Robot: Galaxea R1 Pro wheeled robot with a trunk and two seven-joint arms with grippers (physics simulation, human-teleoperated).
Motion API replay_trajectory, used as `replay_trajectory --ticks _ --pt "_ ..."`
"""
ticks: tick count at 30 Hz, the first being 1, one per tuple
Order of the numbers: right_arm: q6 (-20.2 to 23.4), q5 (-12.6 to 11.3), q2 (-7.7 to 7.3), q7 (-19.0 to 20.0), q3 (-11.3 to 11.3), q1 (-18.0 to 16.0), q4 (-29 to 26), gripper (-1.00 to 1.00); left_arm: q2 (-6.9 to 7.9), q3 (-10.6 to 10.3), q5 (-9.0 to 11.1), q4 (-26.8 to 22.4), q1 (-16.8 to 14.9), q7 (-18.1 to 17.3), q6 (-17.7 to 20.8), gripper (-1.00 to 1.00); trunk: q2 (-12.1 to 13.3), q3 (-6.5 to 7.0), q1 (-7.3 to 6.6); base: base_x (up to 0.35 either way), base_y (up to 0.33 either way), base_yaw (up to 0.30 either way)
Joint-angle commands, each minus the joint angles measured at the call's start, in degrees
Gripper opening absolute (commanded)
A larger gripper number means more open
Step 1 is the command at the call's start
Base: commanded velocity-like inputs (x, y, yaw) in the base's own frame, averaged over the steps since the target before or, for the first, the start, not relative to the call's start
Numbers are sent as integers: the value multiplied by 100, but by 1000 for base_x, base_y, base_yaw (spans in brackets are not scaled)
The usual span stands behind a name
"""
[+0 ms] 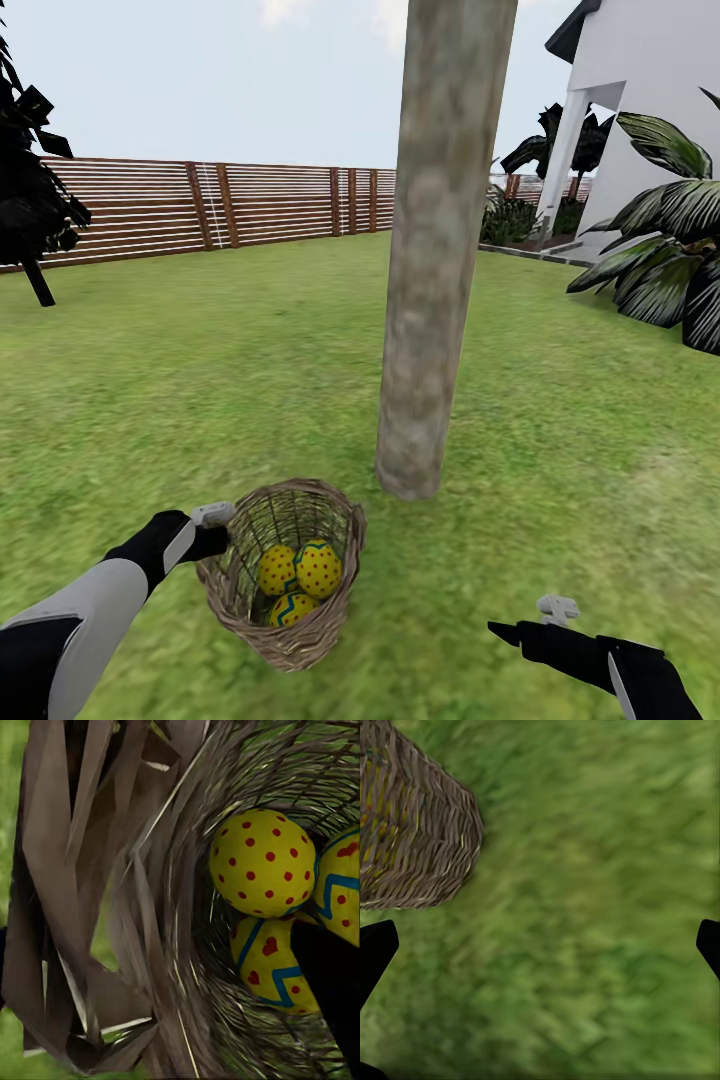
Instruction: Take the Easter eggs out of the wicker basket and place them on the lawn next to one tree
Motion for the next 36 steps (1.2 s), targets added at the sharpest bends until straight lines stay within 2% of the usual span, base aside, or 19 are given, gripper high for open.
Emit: replay_trajectory --ticks 1,20,36 --pt "24 45 4 46 -21 -5 -6 100 -1 41 23 -9 -1 -4 35 100 -2 -5 -1 0 0 0" --pt "24 45 6 46 -22 -5 -5 100 -1 50 23 -17 -1 -4 37 100 -2 -5 -1 0 0 0" --pt "24 42 4 46 -22 -5 -7 100 7 50 31 -17 -1 -163 57 100 639 282 -352 0 0 0"
